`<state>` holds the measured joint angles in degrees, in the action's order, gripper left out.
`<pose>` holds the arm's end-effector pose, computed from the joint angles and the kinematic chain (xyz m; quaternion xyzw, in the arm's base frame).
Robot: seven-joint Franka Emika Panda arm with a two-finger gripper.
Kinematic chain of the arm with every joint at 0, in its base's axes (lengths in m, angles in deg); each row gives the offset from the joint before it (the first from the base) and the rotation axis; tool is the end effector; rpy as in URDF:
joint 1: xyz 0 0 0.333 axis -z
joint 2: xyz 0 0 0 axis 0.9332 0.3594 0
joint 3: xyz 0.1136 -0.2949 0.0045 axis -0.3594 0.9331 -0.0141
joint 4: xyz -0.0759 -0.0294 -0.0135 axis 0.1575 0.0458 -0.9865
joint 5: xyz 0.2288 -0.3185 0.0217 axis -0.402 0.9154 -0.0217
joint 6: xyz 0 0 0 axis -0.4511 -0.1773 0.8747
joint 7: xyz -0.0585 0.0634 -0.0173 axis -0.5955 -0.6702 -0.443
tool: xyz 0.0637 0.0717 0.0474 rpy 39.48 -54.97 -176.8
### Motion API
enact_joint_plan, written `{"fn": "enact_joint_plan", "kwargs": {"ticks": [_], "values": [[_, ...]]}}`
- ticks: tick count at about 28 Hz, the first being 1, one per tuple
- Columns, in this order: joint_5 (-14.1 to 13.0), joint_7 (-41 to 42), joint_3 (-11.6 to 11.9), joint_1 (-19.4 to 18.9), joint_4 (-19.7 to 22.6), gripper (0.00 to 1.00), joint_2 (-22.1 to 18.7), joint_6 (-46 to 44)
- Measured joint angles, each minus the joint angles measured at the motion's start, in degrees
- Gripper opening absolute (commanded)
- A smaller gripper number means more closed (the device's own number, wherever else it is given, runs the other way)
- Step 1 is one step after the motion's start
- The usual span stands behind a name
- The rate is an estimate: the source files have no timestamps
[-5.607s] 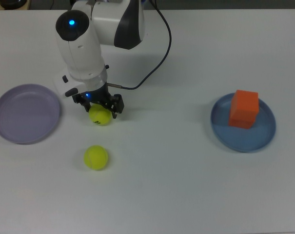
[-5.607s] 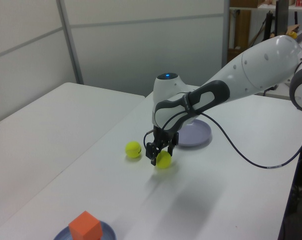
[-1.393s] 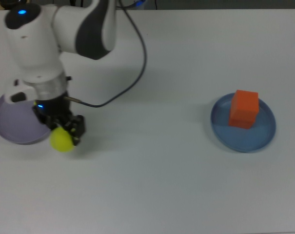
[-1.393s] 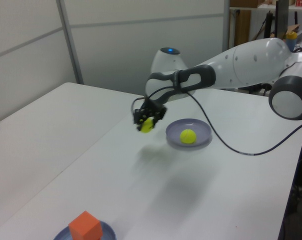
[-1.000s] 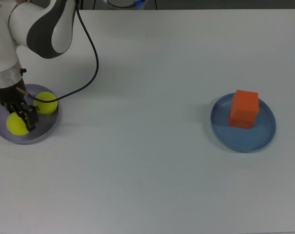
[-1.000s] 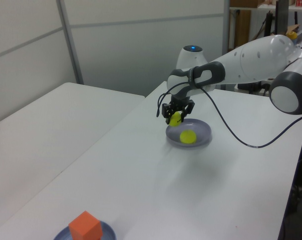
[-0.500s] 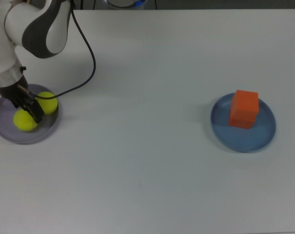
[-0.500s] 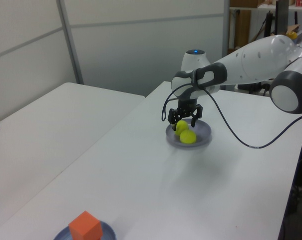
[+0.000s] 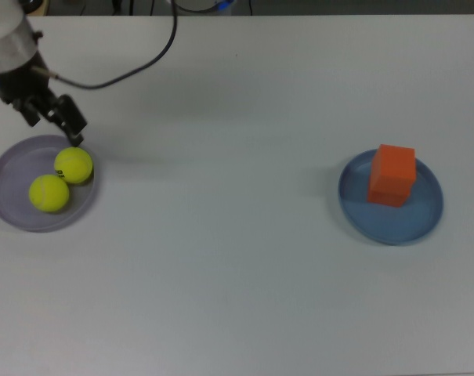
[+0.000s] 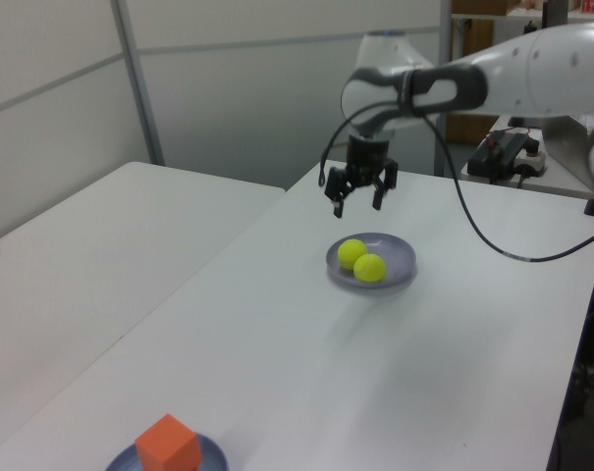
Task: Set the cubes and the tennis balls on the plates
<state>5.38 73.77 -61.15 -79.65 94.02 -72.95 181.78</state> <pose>0.6526 -0.0613 0.4879 -0.9844 0.1511 -0.0597 0.0684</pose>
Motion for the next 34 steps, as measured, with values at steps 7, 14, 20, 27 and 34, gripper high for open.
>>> {"fn": "enact_joint_plan", "kwargs": {"ticks": [7,14,20,27,34], "values": [[4.96,-2.32,-8.00,-0.14,0.23,1.00,-4.70,-3.74],[5.71,-3.21,-11.77,-0.03,0.27,1.00,-7.57,-6.51],[5.71,-3.21,-12.19,0.01,0.38,1.00,-8.87,-6.81],[5.71,-3.21,-12.29,0.01,0.55,1.00,-9.03,-6.85],[5.71,-3.21,-12.43,0.01,0.56,1.00,-9.03,-6.89]]}}
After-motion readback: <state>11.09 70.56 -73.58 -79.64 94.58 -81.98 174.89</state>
